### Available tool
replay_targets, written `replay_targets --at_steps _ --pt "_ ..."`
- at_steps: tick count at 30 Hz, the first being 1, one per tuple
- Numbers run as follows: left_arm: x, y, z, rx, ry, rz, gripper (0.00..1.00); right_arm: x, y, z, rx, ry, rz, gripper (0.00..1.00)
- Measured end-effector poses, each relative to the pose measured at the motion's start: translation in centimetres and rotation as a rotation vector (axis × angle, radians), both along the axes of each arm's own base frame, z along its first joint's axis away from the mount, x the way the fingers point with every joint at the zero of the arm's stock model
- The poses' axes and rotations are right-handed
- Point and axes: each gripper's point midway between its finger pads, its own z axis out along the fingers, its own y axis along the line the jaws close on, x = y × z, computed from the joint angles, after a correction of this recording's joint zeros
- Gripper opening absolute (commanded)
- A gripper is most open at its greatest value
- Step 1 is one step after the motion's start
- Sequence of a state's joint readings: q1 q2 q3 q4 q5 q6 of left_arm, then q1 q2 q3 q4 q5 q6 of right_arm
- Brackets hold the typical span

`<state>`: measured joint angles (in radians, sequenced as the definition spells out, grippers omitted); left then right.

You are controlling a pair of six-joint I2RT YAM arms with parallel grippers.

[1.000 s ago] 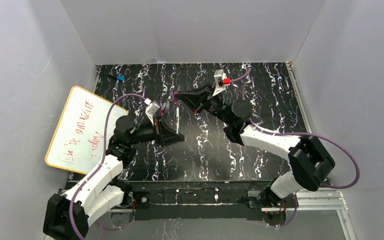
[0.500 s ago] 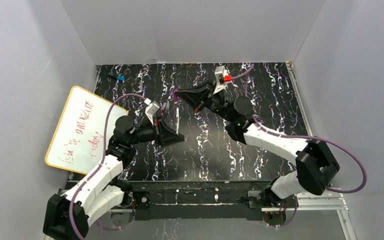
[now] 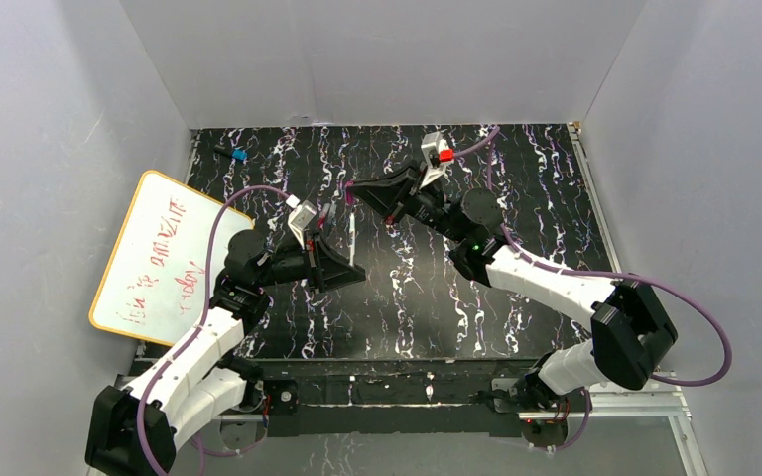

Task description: Insert the pens into the pen caps

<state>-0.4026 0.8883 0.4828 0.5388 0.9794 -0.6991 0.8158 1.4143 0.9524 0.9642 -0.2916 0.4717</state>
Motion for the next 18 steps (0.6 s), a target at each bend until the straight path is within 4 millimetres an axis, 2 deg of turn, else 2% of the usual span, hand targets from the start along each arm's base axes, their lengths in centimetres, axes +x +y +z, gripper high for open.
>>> replay_targets --at_steps 7,18 --pt "0.0 0.0 0.0 0.0 0.0 0.0 0.0 0.0 0.0 -0.8 -0.034 0.022 0.001 0.01" --pt "0.0 0.0 -0.1 0.001 0.001 0.001 0.0 -0.8 -0.6 0.4 -0.027 0.009 0.008 0.01"
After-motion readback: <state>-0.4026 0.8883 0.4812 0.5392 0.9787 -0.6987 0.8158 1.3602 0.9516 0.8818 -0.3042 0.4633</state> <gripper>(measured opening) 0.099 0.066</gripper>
